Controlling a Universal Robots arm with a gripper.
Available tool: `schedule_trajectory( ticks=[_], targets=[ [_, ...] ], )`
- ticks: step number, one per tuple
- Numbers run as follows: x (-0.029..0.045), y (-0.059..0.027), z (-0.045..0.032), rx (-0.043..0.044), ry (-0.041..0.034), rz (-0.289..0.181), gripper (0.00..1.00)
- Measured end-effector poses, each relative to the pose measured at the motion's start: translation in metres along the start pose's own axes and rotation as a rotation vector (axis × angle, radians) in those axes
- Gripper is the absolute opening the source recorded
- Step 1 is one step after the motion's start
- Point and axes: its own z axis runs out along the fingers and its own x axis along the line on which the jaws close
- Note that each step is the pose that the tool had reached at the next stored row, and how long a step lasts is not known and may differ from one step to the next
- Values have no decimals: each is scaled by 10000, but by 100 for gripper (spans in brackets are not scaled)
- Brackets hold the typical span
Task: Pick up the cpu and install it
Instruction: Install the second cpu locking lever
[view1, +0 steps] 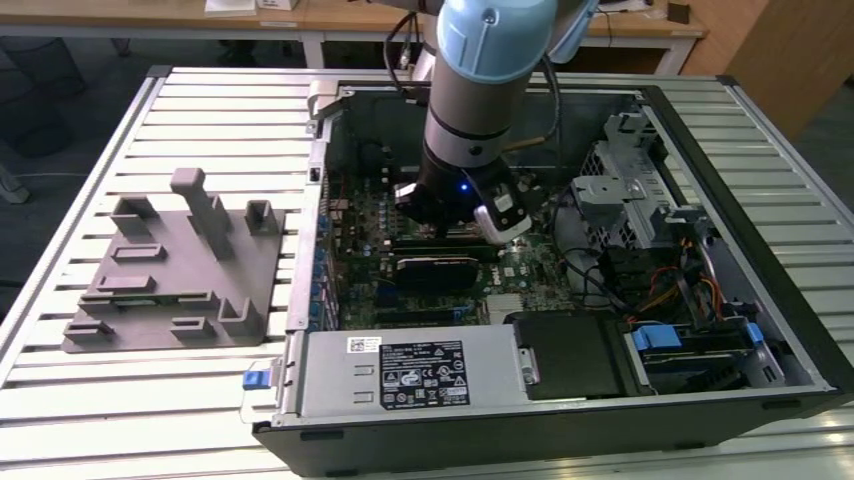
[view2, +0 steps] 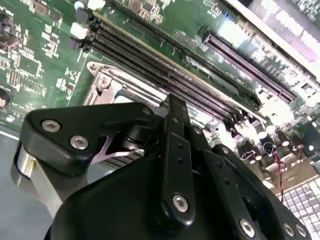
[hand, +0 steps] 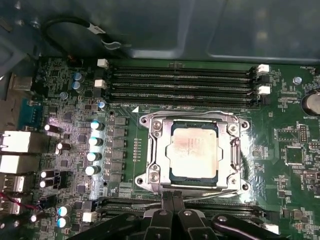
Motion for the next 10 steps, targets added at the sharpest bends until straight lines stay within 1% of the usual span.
schedule_trajectory(
  ticks=[1,2,4,9,10],
  targets=[
    [2,-22,1,-74,-2,-4,11],
    [4,-32,1,-96,-3,-4,11],
    [10,-49,-1,-122,-2,-5,11],
    [46,-50,12,-165,-1,-16,11],
    [61,-51,18,-197,-2,-21,11]
  ],
)
